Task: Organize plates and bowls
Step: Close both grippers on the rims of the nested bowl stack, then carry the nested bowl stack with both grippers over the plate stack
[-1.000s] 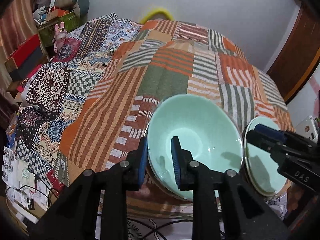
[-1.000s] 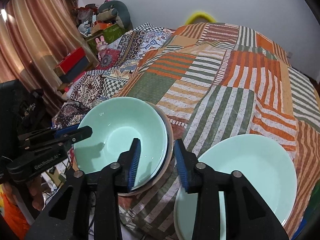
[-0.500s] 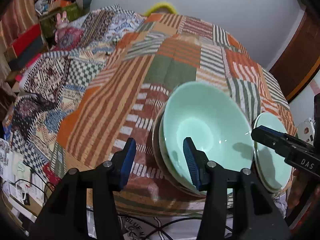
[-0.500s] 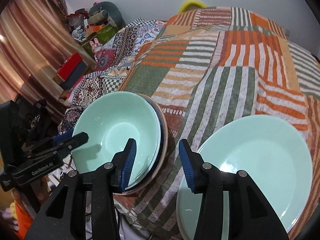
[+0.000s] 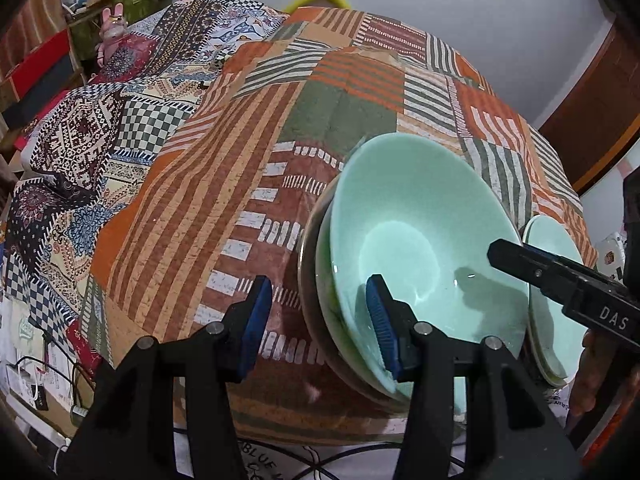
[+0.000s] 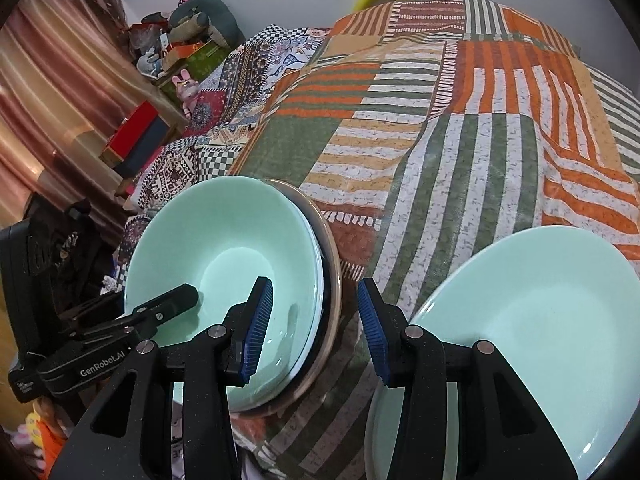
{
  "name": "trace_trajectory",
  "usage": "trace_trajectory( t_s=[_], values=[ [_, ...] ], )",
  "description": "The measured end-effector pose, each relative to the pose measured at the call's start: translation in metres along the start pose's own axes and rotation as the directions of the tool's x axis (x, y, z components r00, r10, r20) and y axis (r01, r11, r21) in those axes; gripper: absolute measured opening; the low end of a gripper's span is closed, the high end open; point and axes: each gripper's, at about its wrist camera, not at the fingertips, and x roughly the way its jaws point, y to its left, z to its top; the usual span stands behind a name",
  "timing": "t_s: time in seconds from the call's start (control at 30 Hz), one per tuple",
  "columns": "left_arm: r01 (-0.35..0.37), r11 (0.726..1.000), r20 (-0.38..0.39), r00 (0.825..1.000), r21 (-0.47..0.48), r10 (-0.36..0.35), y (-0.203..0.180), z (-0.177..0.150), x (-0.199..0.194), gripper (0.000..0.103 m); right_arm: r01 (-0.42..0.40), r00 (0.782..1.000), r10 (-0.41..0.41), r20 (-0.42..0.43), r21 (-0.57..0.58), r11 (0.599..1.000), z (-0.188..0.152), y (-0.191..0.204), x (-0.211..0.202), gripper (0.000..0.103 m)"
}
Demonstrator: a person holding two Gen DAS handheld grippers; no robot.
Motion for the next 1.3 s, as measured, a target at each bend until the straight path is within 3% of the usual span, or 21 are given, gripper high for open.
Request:
trace_trajectory(
  t_s=[0.07, 0.17, 0.3, 0.67, 0.97, 1.3],
  values=[
    [0.006, 1.0, 0.009, 1.0, -0.002, -0.006, 0.0, 0.0, 0.001, 0.047, -0.003, 1.0, 0.003, -0.007, 0.004, 1.0, 0.001, -0.001, 0.004, 0.04],
    [0.022, 1.0, 0.009, 1.0, 0.001, -0.022, 0.0, 0.001, 0.001, 0.037, -0.005, 1.0, 0.005, -0.015, 0.009, 1.0, 0.001, -0.003, 0.008, 0.027],
    [0.028, 1.0, 0.013, 1.0, 0.009, -0.028, -0.004, 0.001, 0.001, 0.033, -0.039, 0.999, 0.041, -0.031, 0.046, 0.998, 0.0, -0.01, 0.014, 0.02],
    [-0.016, 1.0, 0.007, 1.0, 0.008, 0.016, -0.01, 0.001, -0.004, 0.033, -0.004, 0.999, 0.007, -0.047, 0.049, 0.999, 0.001, -0.002, 0.012, 0.021],
    [-0.006, 0.999, 0.003, 1.0, -0.038, 0.006, -0.007, 0.0, -0.008, 0.033, 0.019, 0.999, -0.018, -0.037, 0.026, 0.999, 0.006, 0.006, 0.01, 0.022],
    [-0.014, 1.0, 0.05, 0.999, -0.025, 0.015, -0.016, 0.003, -0.027, 0.033, 0.005, 1.0, -0.005, -0.005, 0.029, 1.0, 0.008, 0.006, -0.002, 0.022]
  ],
)
